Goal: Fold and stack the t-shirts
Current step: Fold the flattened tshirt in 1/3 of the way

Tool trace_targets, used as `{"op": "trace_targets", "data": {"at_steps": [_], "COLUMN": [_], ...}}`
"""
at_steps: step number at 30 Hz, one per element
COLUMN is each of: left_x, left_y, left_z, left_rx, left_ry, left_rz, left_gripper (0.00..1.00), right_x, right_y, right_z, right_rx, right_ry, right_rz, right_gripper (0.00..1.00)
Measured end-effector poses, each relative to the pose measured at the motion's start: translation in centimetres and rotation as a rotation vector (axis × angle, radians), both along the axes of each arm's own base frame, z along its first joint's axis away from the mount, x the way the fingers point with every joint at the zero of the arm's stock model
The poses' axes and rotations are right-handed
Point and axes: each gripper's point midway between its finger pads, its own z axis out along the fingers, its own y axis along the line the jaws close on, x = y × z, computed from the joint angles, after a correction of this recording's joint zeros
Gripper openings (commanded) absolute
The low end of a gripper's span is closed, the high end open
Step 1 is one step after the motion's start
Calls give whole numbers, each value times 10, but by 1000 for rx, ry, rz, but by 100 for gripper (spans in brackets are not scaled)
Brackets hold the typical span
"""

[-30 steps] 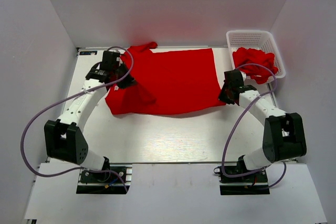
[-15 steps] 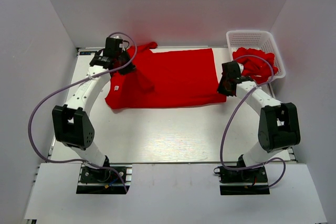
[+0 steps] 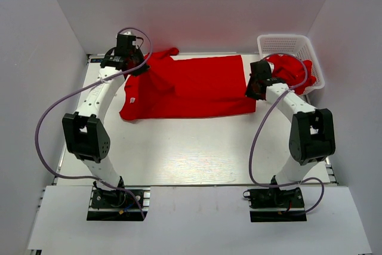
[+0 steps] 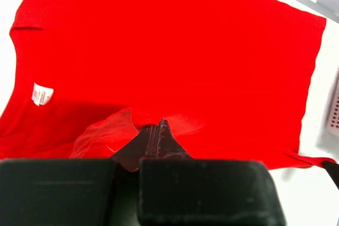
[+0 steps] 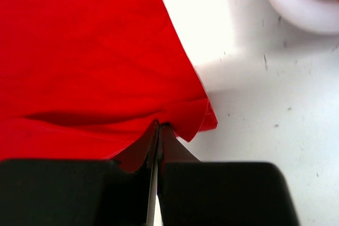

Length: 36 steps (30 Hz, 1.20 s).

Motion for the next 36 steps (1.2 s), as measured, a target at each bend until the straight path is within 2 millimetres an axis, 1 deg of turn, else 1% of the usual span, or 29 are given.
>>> {"op": "trace_targets", "data": {"at_steps": [4, 9, 12, 16, 18, 21, 22, 23, 24, 25, 26, 28, 30, 31, 32, 34, 36], "left_x": [9, 31, 50, 82, 93, 101, 102, 103, 106, 110, 115, 127, 133, 134, 136, 139, 139], "left_y": [4, -2, -8, -11, -11, -4, -2, 0, 3, 5, 6, 7, 11, 13, 14, 17, 18], "left_z": [-10, -28, -39, -55, -65, -84, -90, -94, -97, -99, -99, -94, -88, -85, -81, -73, -67], "left_rx": [16, 41, 59, 82, 92, 113, 119, 125, 131, 139, 148, 147, 155, 158, 158, 159, 157], "left_ry": [7, -18, -30, -27, -13, 19, 28, 30, 31, 29, 22, -2, -17, -23, -29, -49, -58], "left_rz": [-7, -94, -139, -158, -159, -147, -146, -147, -150, -153, -158, -148, -139, -134, -131, -125, -128], "left_gripper": [0, 0, 0, 0, 0, 7, 10, 17, 29, 77, 100, 100, 100, 100, 100, 100, 100], "right_x": [15, 25, 32, 40, 43, 46, 48, 49, 50, 52, 54, 59, 63, 65, 67, 70, 68], "right_y": [3, 4, 5, 5, 5, 5, 4, 4, 4, 5, 5, 5, 5, 6, 6, 9, 12], "right_z": [-1, -13, -17, -20, -22, -28, -30, -32, -33, -33, -32, -25, -19, -15, -13, -8, -8], "right_rx": [-12, -32, -43, -51, -54, -64, -66, -69, -70, -71, -68, -80, -79, -80, -79, -74, -66], "right_ry": [0, 25, 31, 30, 34, 43, 46, 48, 49, 49, 44, 29, 18, 11, 4, -4, 1], "right_rz": [15, 28, 35, 36, 34, 29, 27, 26, 26, 25, 21, 32, 32, 36, 38, 55, 79], "right_gripper": [0, 0, 0, 0, 0, 0, 0, 2, 10, 33, 47, 72, 80, 86, 90, 90, 90]}}
